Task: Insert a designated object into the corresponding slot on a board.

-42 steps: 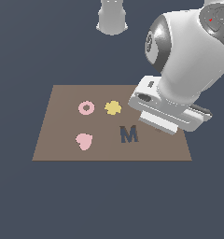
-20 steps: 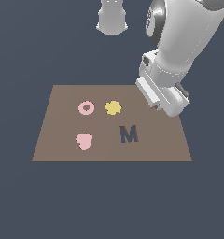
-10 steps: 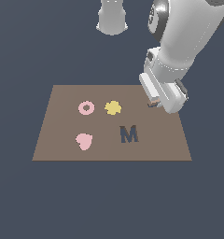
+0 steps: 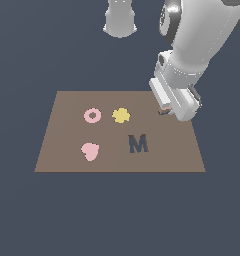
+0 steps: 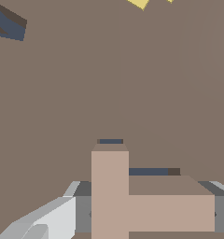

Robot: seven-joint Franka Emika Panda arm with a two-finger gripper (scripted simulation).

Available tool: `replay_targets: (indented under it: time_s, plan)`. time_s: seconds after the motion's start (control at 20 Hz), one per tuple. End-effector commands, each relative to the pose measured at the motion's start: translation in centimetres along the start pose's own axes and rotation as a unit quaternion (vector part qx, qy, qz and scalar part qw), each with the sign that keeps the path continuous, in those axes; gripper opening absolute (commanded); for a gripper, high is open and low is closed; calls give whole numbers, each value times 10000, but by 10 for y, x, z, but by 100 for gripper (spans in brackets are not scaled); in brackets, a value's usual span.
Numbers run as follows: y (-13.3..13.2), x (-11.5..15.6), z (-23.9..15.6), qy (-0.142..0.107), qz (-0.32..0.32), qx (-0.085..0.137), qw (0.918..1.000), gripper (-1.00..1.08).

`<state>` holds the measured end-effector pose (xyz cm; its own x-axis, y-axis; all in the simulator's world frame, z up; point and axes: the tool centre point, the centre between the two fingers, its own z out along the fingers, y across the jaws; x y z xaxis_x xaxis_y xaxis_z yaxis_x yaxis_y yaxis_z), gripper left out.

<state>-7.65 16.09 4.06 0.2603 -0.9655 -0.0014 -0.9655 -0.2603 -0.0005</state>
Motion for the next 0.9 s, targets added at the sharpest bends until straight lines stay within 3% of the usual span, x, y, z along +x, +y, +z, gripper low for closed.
replay_targets:
  time_s: [0.0,0.35,0.4,0.85]
  plan:
    - [0,0,0,0,-1,0,10000,-100]
    - [0,0,10,-3,-12,-4,10000,-100]
    - [0,0,10,-3,-12,-4,10000,100]
    - [0,0,10,-3,-12,-4,10000,100]
